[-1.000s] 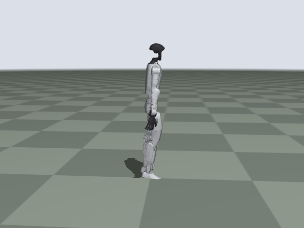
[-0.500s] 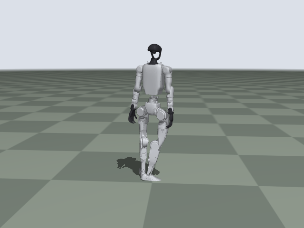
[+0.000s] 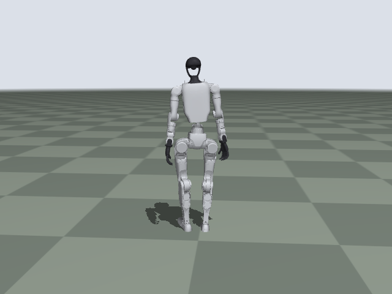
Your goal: Upper body actions
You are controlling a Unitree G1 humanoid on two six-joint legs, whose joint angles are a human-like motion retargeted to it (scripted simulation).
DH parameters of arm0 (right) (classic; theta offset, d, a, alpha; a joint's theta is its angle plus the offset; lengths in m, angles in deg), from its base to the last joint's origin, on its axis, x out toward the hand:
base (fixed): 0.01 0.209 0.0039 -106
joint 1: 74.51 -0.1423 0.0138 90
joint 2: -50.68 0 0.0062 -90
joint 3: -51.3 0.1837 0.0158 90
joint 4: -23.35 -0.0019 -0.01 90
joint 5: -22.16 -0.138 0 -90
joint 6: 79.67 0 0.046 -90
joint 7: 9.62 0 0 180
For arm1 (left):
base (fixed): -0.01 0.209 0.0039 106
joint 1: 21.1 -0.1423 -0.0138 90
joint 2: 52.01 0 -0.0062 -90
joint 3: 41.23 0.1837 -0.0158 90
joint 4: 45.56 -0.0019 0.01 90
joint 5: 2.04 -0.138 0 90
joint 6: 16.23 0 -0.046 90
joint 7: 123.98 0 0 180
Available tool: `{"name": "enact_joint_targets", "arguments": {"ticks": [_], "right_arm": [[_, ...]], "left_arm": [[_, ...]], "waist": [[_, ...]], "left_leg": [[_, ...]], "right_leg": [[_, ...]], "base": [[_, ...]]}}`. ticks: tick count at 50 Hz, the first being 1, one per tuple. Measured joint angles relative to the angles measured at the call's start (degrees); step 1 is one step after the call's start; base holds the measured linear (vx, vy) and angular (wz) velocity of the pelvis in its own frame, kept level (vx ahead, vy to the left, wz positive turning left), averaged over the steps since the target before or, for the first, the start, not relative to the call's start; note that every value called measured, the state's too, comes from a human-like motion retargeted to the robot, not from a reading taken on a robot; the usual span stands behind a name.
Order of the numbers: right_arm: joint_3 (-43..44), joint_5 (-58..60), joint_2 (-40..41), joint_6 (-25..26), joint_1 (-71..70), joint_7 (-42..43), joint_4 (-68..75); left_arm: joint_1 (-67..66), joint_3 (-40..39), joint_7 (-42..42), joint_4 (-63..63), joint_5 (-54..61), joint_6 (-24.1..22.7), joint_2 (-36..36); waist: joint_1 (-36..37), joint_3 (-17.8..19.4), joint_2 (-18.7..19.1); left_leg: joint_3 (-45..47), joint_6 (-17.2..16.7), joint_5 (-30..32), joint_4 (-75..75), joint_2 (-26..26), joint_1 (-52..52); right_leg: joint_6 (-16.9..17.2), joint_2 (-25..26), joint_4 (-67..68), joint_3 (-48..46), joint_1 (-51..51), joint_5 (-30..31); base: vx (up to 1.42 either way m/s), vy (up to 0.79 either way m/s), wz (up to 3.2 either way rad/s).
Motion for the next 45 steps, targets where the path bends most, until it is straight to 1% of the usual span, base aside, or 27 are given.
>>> {"name": "enact_joint_targets", "arguments": {"ticks": [1, 2, 3, 5, 8, 12, 15, 17, 18, 20, 23, 25, 27, 28, 29, 30, 32, 33, 35, 36, 37, 38, 40, 42, 45], "right_arm": [[0.3, 0.1, -0.1, 0.1, -0.2, -0.1, 0.3], [0.6, 0.1, -0.1, 0.3, -0.3, -0.2, 0.4], [1.3, 0.0, -0.2, 0.5, -0.4, -0.5, 0.3], [1.5, -0.3, -0.3, 0.4, -0.4, -0.6, -0.3], [1.0, -1.1, -0.1, -0.2, -0.9, -0.6, -2.0], [0.0, -2.2, 0.5, -0.9, -1.9, -1.3, -3.7], [-0.3, -2.6, 0.7, -1.4, -2.3, -2.9, -4.8], [0.0, -1.9, 0.6, -1.7, -1.8, -3.1, -5.6], [0.1, -1.5, 0.5, -1.8, -1.5, -3.0, -5.8], [-0.3, -0.7, -0.1, -2.0, -1.0, -3.0, -5.6], [0.0, 0.6, -0.7, -0.7, -0.8, -2.3, -3.9], [0.5, 0.1, -1.1, -0.1, -0.9, -1.6, -2.6], [1.0, -1.2, -1.6, 0.0, -0.9, -1.6, -1.6], [1.2, -1.9, -1.9, 0.0, -0.8, -2.0, -1.3], [1.5, -2.2, -2.2, 0.1, -0.8, -2.7, -1.3], [1.8, -2.2, -2.5, 0.2, -0.8, -3.3, -1.3], [2.6, -1.2, -2.7, 0.9, -1.8, -4.4, -2.0], [3.0, -0.7, -2.6, 1.2, -2.1, -4.4, -2.6], [3.1, -0.7, -2.3, 1.1, -2.6, -3.3, -3.9], [2.7, -1.6, -2.1, 0.3, -2.9, -2.5, -4.1], [2.3, -2.7, -1.9, -0.5, -3.1, -2.0, -4.2], [1.9, -4.1, -1.8, -1.6, -3.3, -1.9, -4.0], [1.8, -5.2, -1.8, -2.1, -3.6, -3.2, -3.5], [1.8, -4.0, -1.8, -0.6, -3.4, -4.2, -3.1], [1.1, -1.8, -1.8, 0.6, -2.9, -3.2, -3.1]], "left_arm": [[0.1, 0.2, 0.2, -0.1, -0.8, -0.1, -0.1], [0.1, 0.5, 0.1, -0.2, -1.6, -0.2, -0.2], [0.2, 1.1, -0.5, -0.4, -2.1, -0.3, -0.6], [-0.2, 1.6, -1.9, -0.6, -2.2, -0.8, -1.4], [-1.2, 1.8, -2.0, -1.1, -1.5, -2.1, -1.8], [-1.3, -0.1, -2.2, -2.3, -1.5, -1.3, -1.8], [-0.7, -0.5, -2.6, -3.1, 0.6, -1.2, -1.7], [-0.4, -0.2, -2.1, -2.6, 1.5, -1.2, -1.7], [-0.3, -0.1, -1.9, -2.1, 1.6, -1.2, -1.7], [-0.5, -0.1, -1.4, -0.4, 1.8, -1.2, -1.9], [-0.6, -1.1, -1.0, 1.6, 2.1, -1.4, -2.3], [-0.5, -1.2, -1.0, 2.2, 2.8, -1.7, -2.5], [-0.1, -0.9, -1.0, 2.6, 3.1, -1.8, -2.3], [0.0, -0.8, -1.1, 2.9, 2.9, -1.7, -2.1], [0.1, -0.5, -1.3, 3.1, 2.8, -1.8, -1.8], [0.2, -0.2, -1.4, 3.2, 2.7, -1.9, -1.6], [0.7, 0.7, -1.9, 2.7, 3.1, -2.2, -1.0], [1.0, 1.1, -2.1, 2.2, 3.3, -2.3, -0.8], [1.5, 2.1, -2.0, 1.2, 3.6, -2.5, -0.3], [1.6, 3.0, -1.5, 0.9, 3.4, -2.5, 0.2], [1.7, 4.0, -1.1, 0.8, 2.9, -2.4, 0.9], [1.8, 5.4, -0.6, 0.9, 1.9, -2.3, 1.8], [2.0, 7.5, -0.8, 1.1, -0.9, -2.1, 3.2], [1.4, 8.6, -1.8, 0.8, -3.3, -2.0, 3.7], [0.0, 10.0, -2.4, -0.3, -3.3, -2.2, 3.6]], "waist": [[1.4, -0.6, -0.3], [2.0, -1.1, -0.4], [1.0, -1.4, -0.3], [2.8, -2.0, -0.2], [2.9, -1.7, 0.7], [0.4, -1.7, 1.2], [-0.8, -1.1, 1.0], [-1.4, -1.1, 0.8], [-1.5, -1.0, 0.8], [-1.3, -0.7, 0.2], [0.0, -0.8, -0.8], [2.4, -0.3, -1.1], [6.3, 1.2, -1.6], [8.3, 2.1, -1.7], [8.7, 2.6, -1.7], [8.3, 2.8, -1.6], [4.6, 3.7, -0.9], [2.6, 4.1, -0.3], [-1.0, 4.9, 0.7], [-1.5, 5.1, 1.3], [-1.9, 5.3, 1.8], [-1.8, 5.6, 2.4], [-1.2, 5.6, 2.7], [0.8, 4.4, 2.7], [1.4, 2.9, 2.8]], "left_leg": [[0.0, -0.2, 0.0, 0.0, -0.2, -0.5], [-0.6, -0.3, 0.0, -0.1, -0.6, -0.9], [-2.7, -0.2, 0.3, -0.1, -1.1, -1.3], [-1.8, -0.5, 0.1, -0.4, -0.9, -1.4], [-1.4, -0.8, -0.2, -0.4, -0.1, -0.7], [-1.8, -2.5, -1.4, 1.4, 1.0, -1.1], [-1.4, -5.4, -3.5, 5.4, 2.0, -1.6], [-2.6, -8.0, -4.4, 9.7, 2.0, -2.9], [-3.4, -9.1, -3.7, 12.2, 1.6, -3.9], [-4.4, -10.0, -2.2, 17.2, 1.0, -5.7], [-12.8, -6.4, -2.5, 19.1, -2.1, -7.4], [-21.7, -3.5, -1.6, 17.3, -5.1, -7.4], [-31.3, -1.3, 0.9, 14.6, -8.2, -6.3], [-36.0, -0.6, 3.1, 12.3, -9.4, -5.3], [-36.6, -0.3, 3.4, 10.7, -9.0, -4.5], [-35.1, -0.3, 2.8, 9.4, -7.9, -3.8], [-22.6, 3.4, -0.1, 7.3, -4.4, -1.9], [-16.9, 4.3, -0.3, 6.2, -2.9, -0.8], [-12.8, 3.8, 0.8, 3.6, -0.7, 0.7], [-10.5, 4.2, 1.0, 2.8, -0.1, 1.0], [-7.5, 4.6, 1.0, 2.0, 0.6, 1.5], [-3.1, 4.9, 0.7, 1.0, 1.4, 2.4], [1.1, 5.5, -0.4, -0.6, 1.5, 4.0], [7.2, 5.4, -2.0, -1.0, 1.9, 4.7], [13.1, 5.6, -4.5, -1.2, 1.8, 5.5]], "right_leg": [[1.5, -1.7, 0.6, -3.8, 0.3, -1.2], [2.8, -2.8, 0.8, -5.6, 0.5, -1.7], [3.8, -3.0, 0.1, -3.7, 0.5, -1.0], [4.8, -3.8, 0.0, -4.3, 0.4, -0.9], [3.3, -2.6, -0.1, -4.7, 0.5, -1.3], [2.8, -2.0, 0.7, -5.1, 0.6, -2.5], [2.9, -2.2, 1.6, -4.9, 0.5, -2.8], [3.1, -2.9, 1.7, -5.2, 0.4, -2.7], [3.3, -3.1, 1.6, -4.9, 0.4, -2.5], [3.9, -4.2, 2.1, -2.9, 0.3, -2.1], [4.1, -5.3, 3.1, 1.8, -1.0, -1.7], [3.9, -5.0, 3.8, 6.5, -1.9, -1.1], [3.9, -4.4, 4.4, 12.8, -2.5, -0.2], [4.0, -3.7, 4.8, 16.5, -2.9, 0.4], [4.1, -3.2, 5.0, 18.9, -3.2, 1.0], [4.3, -2.7, 5.1, 20.7, -3.4, 1.6], [4.7, -2.1, 5.1, 22.3, -3.6, 2.7], [4.7, -1.7, 5.1, 22.5, -3.5, 3.0], [4.4, -0.5, 5.4, 23.9, -4.3, 3.6], [3.2, -0.5, 5.6, 23.1, -5.1, 3.6], [1.7, -0.8, 5.8, 20.9, -5.9, 3.1], [-0.3, -1.9, 6.4, 16.0, -7.0, 1.7], [-3.2, -4.5, 6.8, 6.1, -8.4, -1.1], [-4.3, -6.4, 6.9, -1.3, -9.8, -3.7], [-4.6, -7.9, 5.8, -11.7, -10.4, -6.5]], "base": [[0.12, -0.02, 0.49], [0.09, -0.03, 0.75], [0.07, -0.05, 0.83], [0.03, -0.07, -0.01], [0.0, -0.1, -0.23], [-0.04, -0.11, 0.06], [-0.05, -0.11, 0.12], [-0.03, -0.09, 0.05], [0.02, -0.06, -0.24], [0.05, -0.01, -0.66], [0.0, 0.08, -1.28], [-0.02, 0.1, -2.07], [-0.02, 0.1, -2.74], [-0.02, 0.12, -2.75], [-0.02, 0.12, -2.3], [-0.07, 0.12, -1.5], [-0.16, 0.11, -0.87], [-0.22, 0.12, -0.76], [-0.26, 0.14, -1.34], [-0.29, 0.13, -2.35], [-0.31, 0.13, -3.04], [-0.31, 0.12, -3.14], [-0.27, 0.08, -3.15], [-0.16, 0.01, -3.21], [-0.21, -0.07, -3.19]]}}
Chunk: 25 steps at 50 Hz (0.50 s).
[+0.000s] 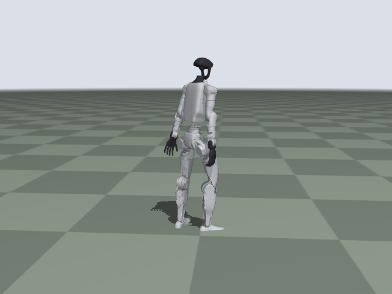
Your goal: Upper body actions
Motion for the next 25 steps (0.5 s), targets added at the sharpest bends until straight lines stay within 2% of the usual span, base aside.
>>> {"name": "enact_joint_targets", "arguments": {"ticks": [3, 5, 10, 12, 15, 18, 20, 23, 25], "right_arm": [[-0.9, 2.1, -0.3, 0.0, -1.0, 1.2, 0.5], [-0.9, 3.1, -0.7, 0.4, -1.6, 1.3, 0.9], [0.6, 1.5, -2.1, 2.0, -2.9, 2.5, 2.5], [1.5, -1.1, -2.5, 2.2, -3.5, 3.7, 3.7], [4.0, -5.2, -2.9, 1.9, -3.5, 5.2, 5.4], [6.9, -9.0, -2.8, 1.8, -2.6, 6.1, 6.7], [9.2, -12.3, -2.7, 1.9, -1.7, 6.0, 8.1], [12.7, -16.7, -2.5, 2.4, -0.3, 4.4, 10.8], [14.1, -19.1, -2.3, 2.9, 0.5, 3.0, 12.4]], "left_arm": [[-0.5, -0.1, 0.8, -1.0, 2.2, 0.2, -0.9], [-1.1, -1.0, 0.5, -0.7, 2.4, 0.0, -2.2], [-2.6, -2.6, -0.4, 1.2, 1.7, -0.8, -5.4], [-2.7, -3.0, -0.3, 1.7, 1.6, -0.9, -6.2], [-2.1, -2.4, -0.2, 2.2, 1.0, -0.9, -6.5], [-1.5, -1.0, -0.5, 2.9, 0.6, -0.8, -6.1], [-1.2, -0.3, -0.7, 3.6, 0.2, -0.5, -5.8], [-0.5, -0.1, -1.4, 3.9, 0.5, 0.2, -6.6], [-0.2, -0.5, -2.1, 4.4, 1.9, 0.0, -7.4]], "waist": [[-0.5, 0.5, 0.6], [-2.0, 0.3, 1.6], [-7.1, -1.5, 4.1], [-7.6, -2.3, 4.8], [-7.6, -3.5, 5.7], [-7.6, -3.9, 6.2], [-7.6, -4.4, 6.1], [-7.1, -5.2, 4.4], [-5.3, -5.7, 1.9]], "left_leg": [[7.9, -0.9, -2.8, -0.2, 0.4, 2.5], [12.8, -2.2, -4.5, -0.5, 0.8, 4.2], [22.3, -7.1, -6.2, 0.2, 1.6, 6.7], [26.2, -9.2, -5.8, 0.4, 1.4, 7.6], [30.4, -11.2, -3.9, 1.1, 1.4, 9.0], [30.2, -11.8, 0.3, 3.0, 2.1, 10.5], [30.4, -12.0, 4.7, 5.1, 1.9, 12.0], [28.6, -8.2, 13.6, 10.7, 1.9, 13.3], [26.9, -3.5, 20.3, 16.9, 1.8, 13.2]], "right_leg": [[-0.1, -0.6, -1.2, -12.1, 1.3, -2.6], [0.3, -0.4, -2.4, -23.7, 3.2, -4.5], [5.3, 3.1, -6.8, -45.0, 8.3, -5.2], [6.0, 5.3, -8.4, -48.2, 8.9, -4.6], [4.7, 7.0, -7.4, -43.6, 7.5, -4.4], [0.1, 7.9, -6.3, -36.9, 6.5, -4.4], [-1.8, 8.1, -5.6, -31.7, 6.1, -4.9], [-1.3, 5.6, -5.0, -26.8, 7.3, -5.0], [-1.1, 3.2, -4.9, -23.5, 8.3, -4.9]], "base": [[-0.3, -0.02, -3.74], [-0.24, -0.03, -3.67], [-0.09, -0.08, -3.09], [0.03, -0.14, -2.9], [0.1, -0.25, -2.57], [0.21, -0.24, -1.89], [0.3, -0.22, -1.43], [0.32, -0.19, -1.04], [0.33, -0.22, -1.45]]}}
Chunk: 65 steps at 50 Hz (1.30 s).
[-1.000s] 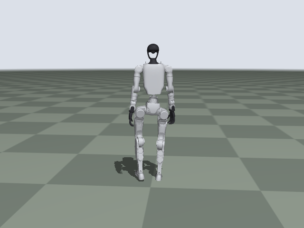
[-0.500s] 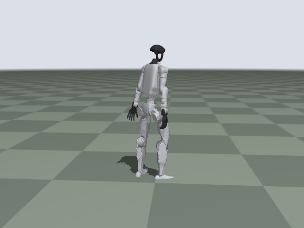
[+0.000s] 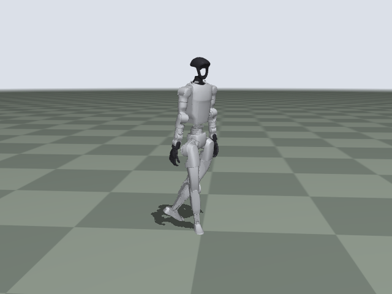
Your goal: Upper body actions
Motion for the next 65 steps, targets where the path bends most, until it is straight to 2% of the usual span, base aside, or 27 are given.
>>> {"name": "enact_joint_targets", "arguments": {"ticks": [3, 5, 7, 8, 10, 12, 14, 17, 22, 23, 25, 27, 28, 30, 35, 39, 45, 50, 53, 56, 60, 63, 65], "right_arm": [[0.2, -0.7, 0.6, 0.5, 0.5, -0.8, 0.8], [-0.8, 0.5, 1.3, 0.7, 0.1, -1.0, 0.3], [-2.8, 2.8, 2.1, 0.6, -0.3, -1.4, -1.3], [-4.0, 4.3, 2.4, 0.4, -0.5, -1.7, -2.3], [-6.2, 6.9, 2.9, 0.1, -1.0, -2.2, -4.0], [-9.7, 10.9, 3.2, -0.3, -2.0, -2.5, -6.4], [-12.1, 14.0, 3.5, -0.6, -2.5, -2.5, -8.2], [-15.1, 18.3, 3.8, -1.4, -2.8, -2.0, -10.9], [-16.5, 19.4, 3.8, -2.0, -2.5, -2.1, -11.9], [-16.4, 19.1, 3.7, -2.0, -2.4, -2.3, -11.5], [-16.0, 18.4, 3.4, -1.6, -2.0, -2.4, -10.1], [-15.4, 18.0, 2.9, -0.9, -1.5, -2.0, -8.1], [-15.1, 17.7, 2.8, -0.5, -1.3, -1.5, -7.2], [-14.2, 16.0, 2.7, 0.3, -1.0, 0.3, -5.2], [-11.1, 11.4, 1.4, 0.1, 0.9, 1.6, -0.4], [-8.8, 10.1, 1.3, 1.6, 3.3, 1.7, 0.8], [-8.7, 8.9, 2.1, 0.8, 3.0, 1.4, 0.8], [-9.4, 9.6, 3.1, -0.1, 2.4, 0.4, 0.0], [-9.9, 11.1, 3.9, -0.4, 2.8, -0.6, -1.0], [-10.6, 13.0, 4.5, -0.7, 3.1, -1.1, -2.1], [-11.2, 14.9, 4.5, -1.2, 3.0, -0.8, -3.0], [-11.6, 14.1, 4.0, -1.3, 2.1, -1.4, -3.1], [-11.8, 13.1, 3.6, -1.3, 1.2, -1.8, -3.2]], "left_arm": [[-0.3, 0.1, 1.3, 2.0, 2.4, -1.5, -0.6], [0.0, 0.3, 2.1, 3.4, 3.3, -2.3, -0.5], [0.4, 0.1, 1.4, 4.0, 3.2, -2.3, -0.4], [0.6, -0.1, 0.8, 4.1, 3.1, -2.3, -0.4], [1.0, -0.6, -0.2, 4.0, 2.9, -2.3, -0.5], [1.3, -1.3, -1.1, 3.4, 3.4, -2.1, -0.4], [1.3, -2.0, -1.6, 2.6, 4.1, -2.1, -0.7], [0.9, -2.9, -1.5, 0.9, 5.5, -1.8, -1.1], [0.8, -3.9, -1.6, -2.1, 6.2, -1.1, -1.7], [0.6, -4.1, -1.6, -2.6, 6.2, -1.0, -1.8], [-0.1, -4.3, -1.7, -3.2, 5.9, -1.0, -2.4], [-1.1, -4.6, -1.3, -3.6, 5.5, -1.1, -2.8], [-1.3, -4.9, -0.9, -3.8, 5.1, -1.1, -3.0], [-1.2, -5.0, -0.3, -4.2, 4.3, -0.9, -3.2], [-1.4, -3.8, 0.2, -3.1, 1.7, -1.0, -2.4], [-1.4, -4.2, 0.2, -2.5, 1.0, -0.6, -1.7], [0.9, -5.5, 1.0, -1.4, 2.1, 0.3, -0.4], [2.5, -5.7, 2.2, 0.7, 1.7, 0.0, 0.0], [2.8, -5.1, 2.8, 1.8, 1.3, -0.7, -0.1], [3.0, -4.4, 2.4, 1.6, 0.9, -1.2, -0.2], [3.6, -4.1, 1.7, 0.4, 0.4, -1.4, -0.1], [4.3, -4.6, 1.9, 0.5, 0.2, -1.2, 0.4], [5.0, -5.6, 2.2, 0.9, 0.3, -1.2, 1.0]], "waist": [[2.6, 0.1, -3.4], [3.8, 0.9, -4.5], [4.0, 1.9, -4.7], [4.1, 2.4, -4.8], [4.2, 3.2, -4.9], [4.2, 4.4, -5.0], [4.3, 5.0, -4.9], [4.7, 5.7, -3.8], [6.8, 7.3, -1.7], [7.1, 7.4, -0.9], [7.1, 7.4, -0.4], [4.1, 6.5, 0.5], [4.0, 6.1, 0.8], [3.8, 5.8, 1.6], [4.7, 3.7, 2.2], [5.3, -0.2, 2.7], [4.2, -0.3, 3.1], [3.8, -0.5, 2.7], [4.5, -1.2, 2.3], [4.0, -1.4, 2.1], [1.4, -1.1, 1.6], [0.8, 1.2, 0.7], [1.8, 3.0, -0.5]], "left_leg": [[-6.9, 5.9, 7.5, 13.5, 1.6, -4.0], [-11.8, 2.6, 8.9, 21.4, 3.4, -7.3], [-21.2, -1.8, 9.4, 23.9, 0.7, -12.2], [-25.4, -2.6, 9.1, 24.5, -1.0, -14.7], [-28.1, -1.3, 7.6, 25.2, -1.4, -17.6], [-26.6, 2.9, 4.7, 23.5, 1.5, -19.3], [-28.1, 4.6, 2.6, 20.5, 1.4, -21.1], [-35.5, 3.6, 0.1, 12.1, -1.0, -24.0], [-42.0, 2.8, -2.9, -1.9, -2.0, -23.6], [-42.4, 2.4, -2.1, -4.9, -2.0, -22.8], [-42.4, 5.7, 3.0, -9.0, -3.1, -21.0], [-41.1, 3.9, -0.3, -7.4, -2.5, -18.6], [-36.5, 3.2, -0.7, -6.5, -0.7, -18.2], [-36.6, 2.6, -1.6, -6.3, -0.5, -17.6], [-34.2, 2.7, -3.8, -8.8, -1.6, -14.4], [-33.4, 2.5, -5.2, -10.7, -2.4, -14.4], [-34.3, 2.3, -6.7, -11.0, -2.7, -14.5], [-38.3, 1.4, -7.1, -9.5, -2.9, -16.7], [-41.5, 0.7, -6.8, -8.8, -2.8, -18.2], [-46.6, 0.6, -6.0, -7.9, -2.9, -19.9], [-55.4, 1.0, -4.4, -6.5, -4.0, -23.0], [-61.5, 0.8, -2.5, -6.1, -5.7, -24.4], [-64.9, 0.2, -0.5, -6.0, -7.0, -25.6]], "right_leg": [[0.3, -3.2, 0.7, 5.2, 0.9, 0.2], [0.0, -3.8, 0.9, 7.8, 1.5, 0.7], [-0.2, -3.5, 0.7, 9.6, 2.1, 1.0], [-0.3, -3.3, 0.6, 10.7, 2.3, 1.3], [-0.3, -3.3, 0.5, 12.2, 2.8, 1.7], [-0.5, -3.2, 0.8, 14.5, 3.2, 2.6], [-0.9, -3.0, 0.9, 16.1, 3.6, 3.7], [-1.9, -1.6, 1.1, 19.2, 4.0, 5.5], [-2.9, 1.3, 2.0, 25.1, 5.8, 6.1], [-2.9, 2.3, 2.1, 26.4, 6.4, 6.0], [-2.6, 2.7, 2.3, 29.1, 7.7, 5.7], [-2.0, 3.1, 2.5, 29.6, 8.9, 5.4], [-1.8, 3.4, 2.5, 31.1, 9.2, 5.5], [-1.3, 3.8, 2.1, 32.7, 9.9, 5.8], [-0.7, 4.1, 1.4, 35.2, 10.6, 6.3], [0.3, 4.1, 2.0, 37.1, 8.9, 6.1], [1.2, 4.0, 3.5, 36.1, 8.9, 5.2], [2.2, 3.8, 4.9, 35.0, 8.8, 3.7], [0.4, 4.6, 6.5, 36.2, 8.2, 3.2], [0.0, 6.2, 7.9, 43.9, 7.2, 4.4], [3.0, 7.7, 8.2, 54.2, 6.6, 6.4], [3.6, 7.4, 7.5, 52.1, 7.8, 5.3], [1.7, 6.3, 6.3, 45.4, 8.7, 4.0]], "base": [[0.31, -0.17, -1.57], [0.24, -0.2, -1.61], [0.14, -0.17, -1.37], [0.1, -0.13, -1.36], [0.11, -0.13, -1.34], [0.1, -0.07, -1.56], [0.14, -0.05, -1.39], [0.19, -0.01, -1.56], [0.26, 0.03, -1.53], [0.35, 0.09, -1.46], [0.39, 0.13, -1.01], [0.4, 0.14, -0.44], [0.34, 0.15, -0.89], [0.26, 0.16, -0.95], [0.29, 0.18, -0.72], [0.25, 0.11, -0.42], [0.07, 0.05, 0.12], [0.03, 0.01, 0.75], [0.03, -0.04, 1.23], [0.01, -0.07, 1.91], [-0.05, -0.1, 2.7], [-0.17, -0.1, 2.66], [-0.28, -0.07, 2.29]]}}
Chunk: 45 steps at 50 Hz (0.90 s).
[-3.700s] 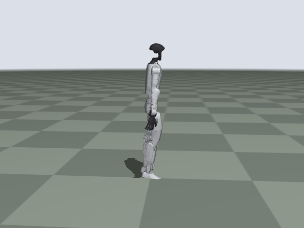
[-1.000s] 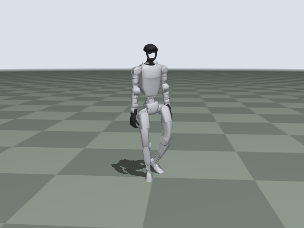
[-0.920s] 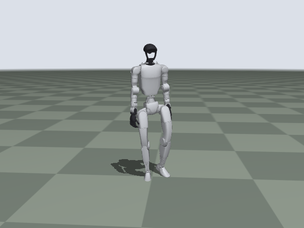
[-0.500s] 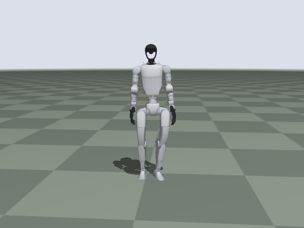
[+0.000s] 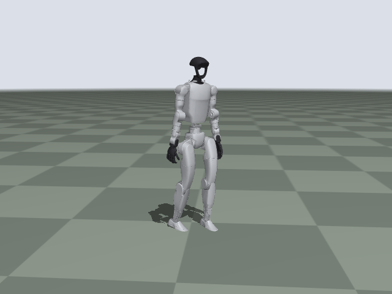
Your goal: Upper body actions
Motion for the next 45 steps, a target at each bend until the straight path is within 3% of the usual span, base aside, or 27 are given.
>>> {"name": "enact_joint_targets", "arguments": {"ticks": [3, 5, 8, 10, 13, 17, 25, 28, 30, 32, 34, 37, 40, 43, 45], "right_arm": [[0.1, -0.3, -1.1, -0.2, -0.8, -0.3, 0.1], [0.7, 0.5, -2.3, -0.4, -1.0, -0.2, -0.3], [1.1, 2.8, -4.2, -0.8, -0.6, 1.0, -1.1], [1.7, 4.3, -5.1, -0.6, -0.4, 2.0, -0.9], [3.4, 4.3, -6.0, 0.3, 0.5, 3.2, 0.4], [5.2, 1.7, -6.7, 0.6, 1.9, 3.5, 1.9], [5.7, 1.0, -4.3, 0.7, 2.8, 4.1, -0.6], [6.4, 1.8, -2.6, -0.2, 2.6, 2.6, -4.2], [6.7, 1.9, -1.6, -1.0, 2.6, 1.7, -6.2], [6.7, 1.6, -1.1, -2.1, 2.6, 1.2, -7.5], [6.5, 0.9, -0.8, -2.6, 2.5, 0.7, -8.1], [6.2, -0.6, -0.5, -3.3, 2.2, 0.4, -8.3], [5.4, 0.8, -0.9, -3.8, 2.3, -1.6, -8.8], [3.5, 3.5, -1.2, -3.2, 1.8, -0.1, -9.2], [2.0, 4.6, -1.3, -3.0, 0.6, 1.3, -9.0]], "left_arm": [[0.7, -1.5, 0.4, 0.7, 0.7, 0.1, 0.6], [1.4, -2.4, 0.7, 0.9, 1.4, 0.2, 0.4], [1.9, -3.2, 1.2, 0.6, 3.6, -0.3, 0.6], [1.9, -3.5, 1.7, 0.4, 4.6, -0.3, 1.2], [1.5, -3.9, 0.8, -0.2, 4.4, 0.2, 2.0], [0.4, -5.6, -1.2, -0.9, 4.6, 0.9, 2.4], [-4.2, -10.6, -3.4, -2.6, 7.0, 1.4, 3.0], [-5.5, -12.5, -4.7, -4.8, 8.5, 1.9, 2.8], [-6.1, -13.1, -5.0, -6.2, 9.7, 2.0, 2.5], [-6.7, -13.4, -5.0, -7.8, 10.2, 2.3, 1.8], [-6.4, -13.5, -4.8, -9.4, 10.2, 2.5, 1.2], [-5.8, -12.3, -5.1, -10.1, 9.6, 2.4, 0.2], [-5.6, -10.8, -4.4, -9.3, 8.0, 2.0, -0.8], [-5.3, -9.5, -2.8, -9.0, 7.4, 2.0, -0.9], [-4.5, -8.5, -1.5, -8.7, 6.7, 2.5, -0.6]], "waist": [[5.0, 1.8, -1.6], [9.8, 3.6, -2.3], [13.3, 5.3, -4.0], [13.4, 5.4, -5.0], [12.9, 4.1, -4.7], [13.1, 1.4, -4.5], [9.8, -5.0, -5.7], [6.6, -7.3, -4.9], [6.1, -7.9, -3.1], [6.1, -8.6, -2.7], [6.7, -8.6, -2.6], [8.4, -7.5, -1.7], [8.7, -6.7, 1.1], [7.0, -5.5, 5.2], [5.8, -3.9, 5.7]], "left_leg": [[-1.5, -0.2, 1.7, -1.2, -2.0, -1.8], [-0.8, 1.5, 0.4, -2.6, -2.9, -3.3], [9.8, 5.4, -7.5, -4.9, -2.2, -5.5], [19.2, 5.7, -13.4, -6.5, -1.0, -6.3], [37.0, 0.2, -19.5, -7.0, 2.9, -6.2], [56.1, -6.6, -21.4, -4.2, 7.5, -3.8], [71.6, -9.4, -15.6, -0.4, 13.5, 3.4], [71.2, -10.5, -11.2, -0.9, 14.2, 5.3], [69.4, -16.5, -7.3, -3.1, 14.3, 6.3], [70.4, -14.7, -9.9, -5.5, 11.6, 7.4], [61.9, -13.1, -10.2, -5.6, 10.9, 4.7], [58.2, -11.9, -11.0, -6.2, 10.4, 4.5], [55.8, -11.6, -12.3, -7.0, 12.0, 5.6], [51.7, -11.4, -13.2, -6.4, 16.0, 5.2], [50.5, -10.9, -13.5, -6.4, 16.1, 5.3]], "right_leg": [[-1.3, -1.2, -1.2, -6.5, 0.0, 0.1], [-1.3, -3.2, -2.4, -12.9, 0.2, 0.3], [-1.0, -5.8, -4.1, -20.2, 0.4, 0.3], [-0.5, -7.4, -5.4, -26.8, 0.8, 0.2], [0.4, -7.5, -7.4, -35.9, 1.5, -0.3], [2.0, -7.1, -9.9, -47.2, 2.0, -0.8], [7.7, -7.8, -10.1, -62.7, 2.6, -2.1], [10.6, -6.8, -9.2, -69.0, 3.8, -1.8], [11.7, -4.6, -8.7, -71.1, 4.8, -1.7], [11.9, -4.4, -8.2, -72.5, 5.8, -0.6], [12.0, -5.2, -7.4, -71.6, 6.9, 1.5], [11.6, -5.9, -5.0, -71.6, 9.0, 5.8], [7.6, -6.4, 0.6, -71.4, 10.6, 11.9], [-1.1, -10.8, 16.8, -58.9, 6.4, 15.1], [-1.1, -13.3, 27.9, -44.4, -0.4, 14.7]], "base": [[-0.28, -0.04, 1.7], [-0.33, -0.03, 2.17], [-0.28, 0.0, 2.65], [-0.17, 0.11, 3.19], [-0.05, 0.14, 3.16], [-0.01, 0.17, 3.08], [0.14, 0.16, 2.67], [0.23, 0.13, 2.7], [0.28, 0.22, 1.82], [0.31, 0.24, 1.44], [0.32, 0.28, 0.88], [0.27, 0.23, 0.99], [0.36, 0.23, 1.28], [0.26, 0.11, 1.15], [0.15, 0.08, 1.15]]}}
